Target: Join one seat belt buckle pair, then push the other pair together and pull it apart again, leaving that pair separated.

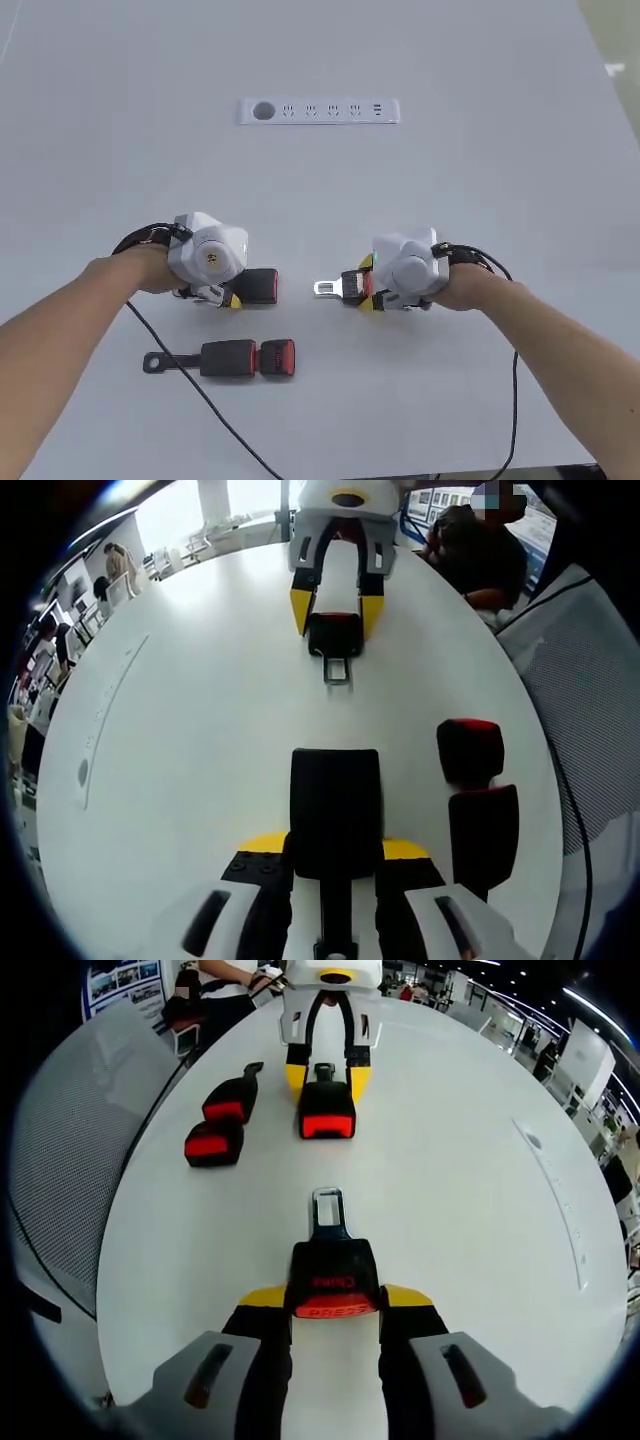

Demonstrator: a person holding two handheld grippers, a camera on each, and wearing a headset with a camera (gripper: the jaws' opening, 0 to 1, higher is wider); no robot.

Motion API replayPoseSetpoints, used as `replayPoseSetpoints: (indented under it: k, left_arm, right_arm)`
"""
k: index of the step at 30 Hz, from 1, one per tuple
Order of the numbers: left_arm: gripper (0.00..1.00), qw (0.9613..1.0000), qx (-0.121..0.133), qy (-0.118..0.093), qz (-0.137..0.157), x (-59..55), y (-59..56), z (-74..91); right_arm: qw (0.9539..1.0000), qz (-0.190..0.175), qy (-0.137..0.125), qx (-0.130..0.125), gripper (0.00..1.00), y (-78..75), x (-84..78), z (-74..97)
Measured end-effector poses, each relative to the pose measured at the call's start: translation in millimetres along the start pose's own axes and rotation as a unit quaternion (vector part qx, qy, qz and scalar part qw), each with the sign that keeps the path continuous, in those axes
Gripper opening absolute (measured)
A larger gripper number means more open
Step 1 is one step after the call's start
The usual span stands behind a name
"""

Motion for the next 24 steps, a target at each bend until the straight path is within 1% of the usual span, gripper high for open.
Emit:
replayPoseSetpoints:
  k: [2, 11, 19, 24]
  left_arm:
    - [0.32, 1.0000, -0.001, 0.002, 0.002, 0.6, 0.0, 0.4]
    - [0.32, 0.9999, 0.000, 0.002, 0.012, 1.5, -0.1, 1.3]
    - [0.31, 0.9999, 0.000, 0.001, 0.015, -1.5, 3.5, -1.5]
    - [0.31, 0.9999, -0.001, 0.003, 0.014, -3.3, 4.8, -3.2]
  right_arm:
    - [1.0000, 0.001, 0.000, 0.000, 0.31, -0.5, 0.3, -1.0]
    - [1.0000, 0.003, -0.002, 0.002, 0.31, 0.7, 11.8, -5.6]
    - [1.0000, 0.003, -0.003, 0.000, 0.31, -0.5, 19.3, -8.6]
    - [1.0000, 0.006, -0.004, 0.003, 0.31, -1.2, 24.5, -13.4]
Point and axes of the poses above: the centre of the closed fingertips' face, and the gripper's own axes: z roughly backward along the fingers, y roughly to its left, x roughly out of its top, the point moved 10 cm from there along z, roughly backward along the fingers, and after that the axes turned 3 degrees about x, right-handed, at the moved point
